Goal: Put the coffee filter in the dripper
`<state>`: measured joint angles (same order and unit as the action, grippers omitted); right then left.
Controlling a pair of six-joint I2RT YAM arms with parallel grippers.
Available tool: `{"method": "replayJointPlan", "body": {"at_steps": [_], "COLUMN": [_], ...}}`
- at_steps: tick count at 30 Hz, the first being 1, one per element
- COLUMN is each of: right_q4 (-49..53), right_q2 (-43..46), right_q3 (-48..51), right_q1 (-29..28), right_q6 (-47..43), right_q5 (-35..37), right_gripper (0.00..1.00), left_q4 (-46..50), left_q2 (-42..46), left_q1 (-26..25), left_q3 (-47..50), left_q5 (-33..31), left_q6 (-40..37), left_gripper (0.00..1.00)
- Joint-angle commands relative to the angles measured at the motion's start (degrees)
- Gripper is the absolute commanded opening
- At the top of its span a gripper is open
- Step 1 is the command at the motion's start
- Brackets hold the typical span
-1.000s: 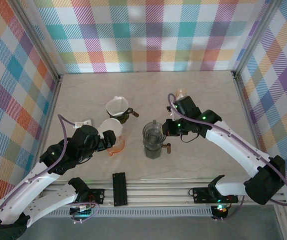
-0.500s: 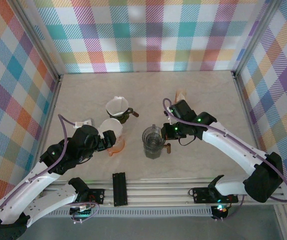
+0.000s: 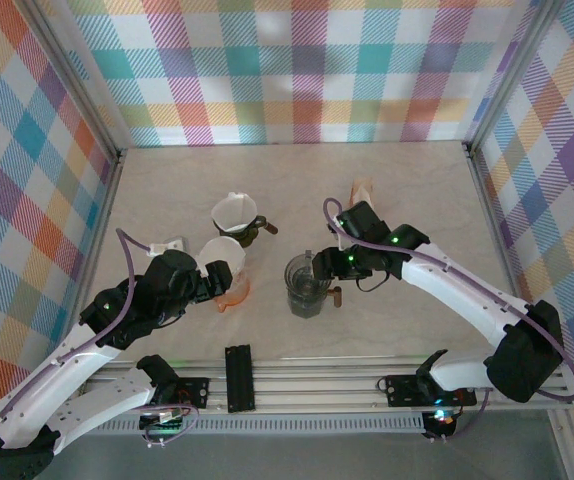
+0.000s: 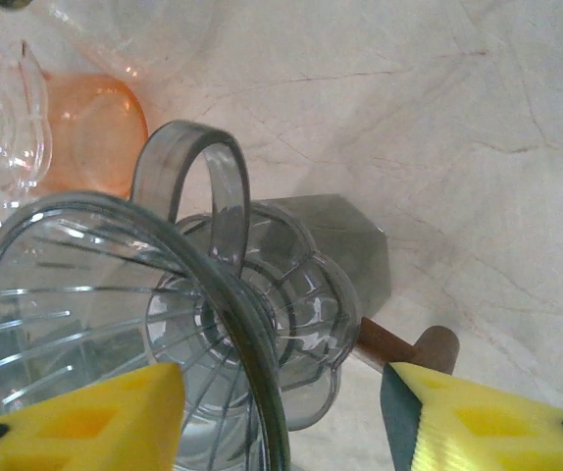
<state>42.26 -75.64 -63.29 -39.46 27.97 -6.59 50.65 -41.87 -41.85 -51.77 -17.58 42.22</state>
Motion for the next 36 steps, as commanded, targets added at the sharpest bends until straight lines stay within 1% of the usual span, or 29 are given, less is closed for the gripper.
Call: {"method": "replayJointPlan", "body": {"at_steps": [1,5,7,9,12,16,19,21,25,30,36], "right_q4": [0.68,1.98,1.37,0.03,-3.3,-6.35,-8.13,-8.63,-10.68,-13.26,-11.47], "right_q2": [2.1,3.46,3.73,3.33,1.1,-5.89,-12.02,-16.01,-21.94,-24.95,-29.6], "right_q3": [-0.18,-2.63,-3.8,-4.45,-4.78,-7.45,-10.13,-12.3,-15.71,-18.22,-23.16], "right_q1": [-0.45,-0.05,1.46,4.23,9.16,14.84,17.4,18.74,19.16,19.85,20.75], "right_q6": [-0.06,-1.95,-3.19,-4.22,-6.1,-8.28,-9.65,-10.17,-11.88,-12.37,-15.78], "right_q5": [3.61,10.77,13.0,13.92,13.76,15.15,17.51,17.8,18.76,21.57,25.88], "right_gripper": [0.67,0.73,0.74,0.73,0.68,0.57,0.53,0.53,0.51,0.48,0.41], "left_q4": [-1.28,-1.1,-1.17,-1.3,-1.5,-1.7,-1.85,-1.96,-1.96,-2.0,-1.97], "left_q2": [0.16,0.03,-0.03,-0.12,-0.56,-1.56,-2.07,-2.07,-2.08,-2.29,-2.6], "left_q1": [0.54,0.54,0.59,0.59,0.54,0.57,0.58,0.55,0.58,0.58,0.54], "left_q3": [-0.06,-0.57,-0.83,-1.05,-1.49,-1.83,-1.93,-1.97,-1.74,-1.45,-1.15], "left_q5": [0.04,-0.12,-0.25,-0.33,-0.16,0.45,0.73,0.8,0.45,0.27,-0.01], "left_q6": [-0.01,-0.13,-0.36,-0.71,-0.94,-1.06,-1.08,-1.02,-1.08,-1.07,-1.09], "left_gripper": [1.0,1.0,1.0,1.0,1.0,1.0,1.0,1.0,1.0,1.0,1.0]}}
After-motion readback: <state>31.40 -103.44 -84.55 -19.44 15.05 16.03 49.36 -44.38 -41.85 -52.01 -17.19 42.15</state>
